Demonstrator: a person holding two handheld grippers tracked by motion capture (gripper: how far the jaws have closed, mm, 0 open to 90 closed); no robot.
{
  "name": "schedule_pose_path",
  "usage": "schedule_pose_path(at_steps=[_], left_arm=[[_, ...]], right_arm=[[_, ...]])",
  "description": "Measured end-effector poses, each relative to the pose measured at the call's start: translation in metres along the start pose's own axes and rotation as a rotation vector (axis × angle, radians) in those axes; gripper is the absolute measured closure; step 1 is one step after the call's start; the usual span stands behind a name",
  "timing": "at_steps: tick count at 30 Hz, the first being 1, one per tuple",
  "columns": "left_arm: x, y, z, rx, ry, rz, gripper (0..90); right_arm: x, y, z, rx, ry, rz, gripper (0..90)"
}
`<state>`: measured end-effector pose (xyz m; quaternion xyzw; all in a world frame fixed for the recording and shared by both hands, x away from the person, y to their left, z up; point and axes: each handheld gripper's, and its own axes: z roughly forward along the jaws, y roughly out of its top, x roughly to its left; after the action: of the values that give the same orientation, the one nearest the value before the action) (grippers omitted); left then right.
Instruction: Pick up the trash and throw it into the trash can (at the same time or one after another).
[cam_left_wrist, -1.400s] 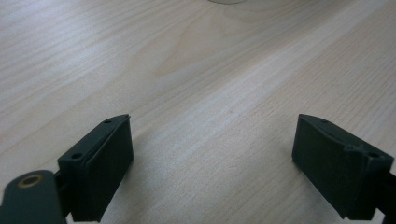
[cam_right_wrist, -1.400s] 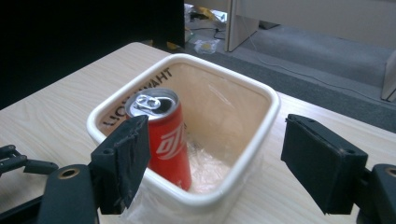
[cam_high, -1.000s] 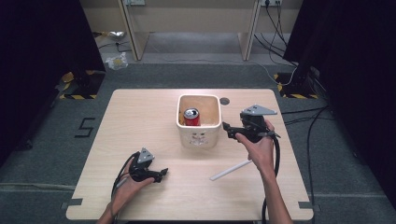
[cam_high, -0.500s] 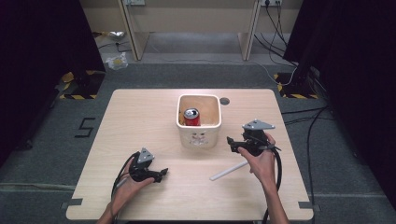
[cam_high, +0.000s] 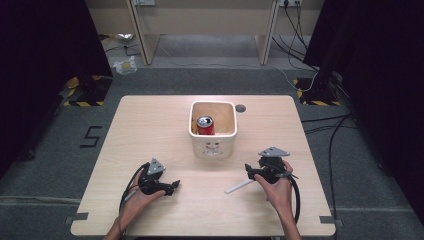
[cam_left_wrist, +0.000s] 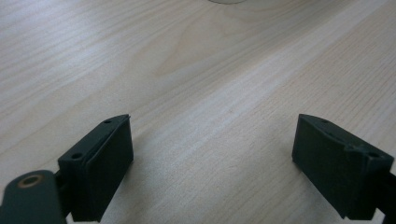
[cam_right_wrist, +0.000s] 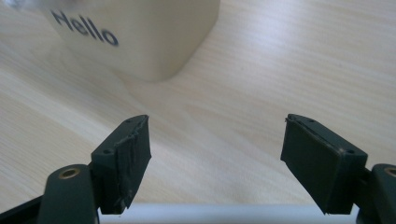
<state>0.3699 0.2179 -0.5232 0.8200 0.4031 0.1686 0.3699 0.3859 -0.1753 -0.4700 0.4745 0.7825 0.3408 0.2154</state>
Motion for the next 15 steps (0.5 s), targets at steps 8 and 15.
schedule_pose_path(at_steps=[8,15], left_arm=[[0.000,0.000,0.000,0.001,-0.001,-0.001,11.7],[0.000,0.000,0.000,0.001,0.000,0.001,11.7]], right_arm=[[-0.002,-0.022,0.005,0.036,-0.050,0.036,24.2],[-0.007,-0.033,0.003,0.046,-0.068,0.087,24.0]])
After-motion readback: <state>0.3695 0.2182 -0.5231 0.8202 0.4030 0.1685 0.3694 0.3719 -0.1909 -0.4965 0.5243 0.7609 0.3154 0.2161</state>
